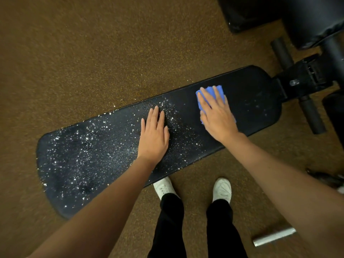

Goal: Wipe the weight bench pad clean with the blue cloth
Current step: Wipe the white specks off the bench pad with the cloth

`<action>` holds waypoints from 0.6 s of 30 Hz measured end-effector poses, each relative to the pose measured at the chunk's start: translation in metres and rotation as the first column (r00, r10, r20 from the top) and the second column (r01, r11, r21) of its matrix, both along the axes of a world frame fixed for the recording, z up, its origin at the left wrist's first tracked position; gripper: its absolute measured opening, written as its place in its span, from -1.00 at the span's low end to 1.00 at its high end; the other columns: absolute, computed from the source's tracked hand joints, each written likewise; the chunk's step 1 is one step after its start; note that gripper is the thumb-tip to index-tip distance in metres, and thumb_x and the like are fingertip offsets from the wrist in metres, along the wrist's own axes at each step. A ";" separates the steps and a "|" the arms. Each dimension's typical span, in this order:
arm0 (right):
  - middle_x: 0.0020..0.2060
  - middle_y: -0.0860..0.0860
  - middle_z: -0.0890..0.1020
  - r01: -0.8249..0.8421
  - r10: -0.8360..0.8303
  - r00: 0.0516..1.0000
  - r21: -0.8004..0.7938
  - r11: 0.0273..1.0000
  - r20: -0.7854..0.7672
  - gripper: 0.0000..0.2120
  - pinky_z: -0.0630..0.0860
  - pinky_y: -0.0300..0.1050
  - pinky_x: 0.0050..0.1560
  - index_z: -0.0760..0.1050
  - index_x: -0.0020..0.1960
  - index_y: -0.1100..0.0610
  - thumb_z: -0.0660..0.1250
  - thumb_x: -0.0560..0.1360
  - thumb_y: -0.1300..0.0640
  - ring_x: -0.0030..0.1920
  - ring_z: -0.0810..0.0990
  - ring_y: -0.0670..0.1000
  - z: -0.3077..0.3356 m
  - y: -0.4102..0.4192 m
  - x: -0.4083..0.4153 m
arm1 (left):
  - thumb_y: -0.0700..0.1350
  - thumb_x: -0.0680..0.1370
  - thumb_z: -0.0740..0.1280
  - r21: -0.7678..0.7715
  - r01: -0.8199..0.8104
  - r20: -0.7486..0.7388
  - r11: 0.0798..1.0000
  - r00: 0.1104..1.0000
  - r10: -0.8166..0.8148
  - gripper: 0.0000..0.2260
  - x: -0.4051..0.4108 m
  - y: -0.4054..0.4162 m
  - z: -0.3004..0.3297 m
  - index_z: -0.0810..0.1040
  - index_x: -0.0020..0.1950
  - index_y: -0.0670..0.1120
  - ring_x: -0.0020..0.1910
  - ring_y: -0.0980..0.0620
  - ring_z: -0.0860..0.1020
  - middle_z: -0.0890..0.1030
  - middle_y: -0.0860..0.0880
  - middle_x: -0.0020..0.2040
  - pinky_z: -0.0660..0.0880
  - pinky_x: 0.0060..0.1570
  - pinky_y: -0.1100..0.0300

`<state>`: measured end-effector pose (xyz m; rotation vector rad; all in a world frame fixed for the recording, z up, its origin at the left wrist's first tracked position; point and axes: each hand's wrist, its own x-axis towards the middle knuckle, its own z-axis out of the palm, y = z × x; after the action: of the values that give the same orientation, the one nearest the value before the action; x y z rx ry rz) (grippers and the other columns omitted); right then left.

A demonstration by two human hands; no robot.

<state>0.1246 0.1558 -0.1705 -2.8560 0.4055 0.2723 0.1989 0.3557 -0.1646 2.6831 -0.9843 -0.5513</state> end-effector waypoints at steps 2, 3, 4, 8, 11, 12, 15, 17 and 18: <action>0.44 0.09 0.30 -0.098 0.098 0.995 -0.011 0.995 0.011 -0.46 0.24 0.30 0.32 0.24 0.45 0.19 -0.01 0.49 0.07 0.44 0.20 0.26 -0.001 0.014 -0.009 | -0.08 0.64 -0.02 -0.004 -0.017 -0.005 1.000 1.000 0.017 -0.57 -0.001 0.001 0.000 0.08 0.50 -0.17 0.51 -0.05 -0.06 0.02 -0.12 0.53 -0.13 0.44 -0.01; 0.44 0.09 0.31 -0.154 0.155 0.988 -0.019 0.988 0.013 -0.46 0.25 0.28 0.32 0.26 0.45 0.19 0.01 0.49 0.08 0.44 0.22 0.25 -0.001 0.019 -0.017 | -0.08 0.64 -0.03 -0.007 -0.021 -0.003 1.000 1.000 0.021 -0.57 -0.001 0.001 0.001 0.09 0.50 -0.17 0.51 -0.06 -0.05 0.03 -0.13 0.53 -0.12 0.45 -0.02; 0.43 0.09 0.32 -0.205 0.206 0.978 -0.023 0.978 0.024 -0.47 0.26 0.25 0.32 0.28 0.44 0.19 0.02 0.49 0.10 0.43 0.23 0.24 -0.001 0.021 -0.026 | -0.08 0.64 -0.03 -0.009 -0.019 -0.004 1.000 1.000 0.019 -0.57 0.000 0.002 0.001 0.09 0.49 -0.18 0.51 -0.06 -0.04 0.03 -0.13 0.53 -0.11 0.45 -0.02; 0.45 0.09 0.29 -0.259 0.259 0.966 -0.029 0.966 0.014 -0.46 0.27 0.22 0.33 0.24 0.45 0.18 0.02 0.48 0.10 0.44 0.22 0.21 -0.001 0.009 -0.053 | -0.09 0.64 -0.02 -0.006 0.011 -0.021 1.000 1.000 -0.011 -0.57 0.004 0.006 0.002 0.08 0.50 -0.17 0.51 -0.05 -0.06 0.01 -0.12 0.53 -0.11 0.46 0.01; 0.47 0.14 0.22 0.108 -0.110 0.991 0.036 0.993 0.075 -0.50 0.22 0.32 0.36 0.14 0.48 0.21 0.02 0.55 0.14 0.47 0.14 0.22 -0.002 -0.016 -0.042 | -0.08 0.64 -0.02 0.000 0.031 -0.010 1.000 0.999 -0.031 -0.57 0.004 0.008 0.001 0.09 0.49 -0.18 0.51 -0.06 -0.07 0.01 -0.13 0.53 -0.12 0.46 0.01; 0.48 0.15 0.20 0.225 -0.230 0.968 0.054 0.973 0.098 -0.51 0.18 0.31 0.38 0.14 0.48 0.22 0.05 0.57 0.17 0.48 0.11 0.22 -0.001 -0.023 -0.034 | -0.08 0.64 -0.02 0.002 0.035 -0.003 0.999 0.999 -0.035 -0.57 0.004 0.008 0.000 0.09 0.49 -0.19 0.51 -0.07 -0.07 0.01 -0.14 0.53 -0.12 0.46 0.00; 0.48 0.17 0.20 0.332 -0.332 0.938 0.017 0.943 0.095 -0.53 0.16 0.29 0.39 0.13 0.48 0.26 0.06 0.60 0.17 0.48 0.09 0.24 -0.003 -0.028 -0.014 | -0.09 0.64 -0.01 -0.005 0.021 0.009 1.000 1.000 -0.021 -0.57 0.001 0.007 -0.003 0.10 0.49 -0.19 0.51 -0.07 -0.07 0.01 -0.14 0.53 -0.13 0.46 -0.01; 0.45 0.18 0.25 0.280 -0.279 0.958 -0.011 0.960 0.063 -0.50 0.19 0.30 0.37 0.17 0.46 0.27 -0.03 0.57 0.10 0.46 0.14 0.27 -0.004 -0.018 -0.006 | -0.10 0.64 0.00 -0.011 0.003 0.017 1.000 1.000 -0.002 -0.57 0.000 0.005 -0.003 0.11 0.49 -0.20 0.51 -0.07 -0.06 0.02 -0.15 0.53 -0.13 0.46 -0.01; 0.44 0.18 0.28 0.230 -0.229 0.972 -0.009 0.973 0.043 -0.47 0.22 0.32 0.34 0.20 0.45 0.28 -0.06 0.54 0.08 0.44 0.17 0.29 -0.003 -0.011 -0.003 | -0.10 0.64 0.00 -0.013 -0.005 0.020 1.000 1.000 0.006 -0.57 -0.001 0.004 -0.003 0.12 0.48 -0.20 0.51 -0.07 -0.05 0.03 -0.15 0.52 -0.12 0.46 -0.01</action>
<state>0.1215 0.1450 -0.1740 -2.7877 0.7243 0.1661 0.1976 0.3601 -0.1680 2.6838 -0.9820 -0.5167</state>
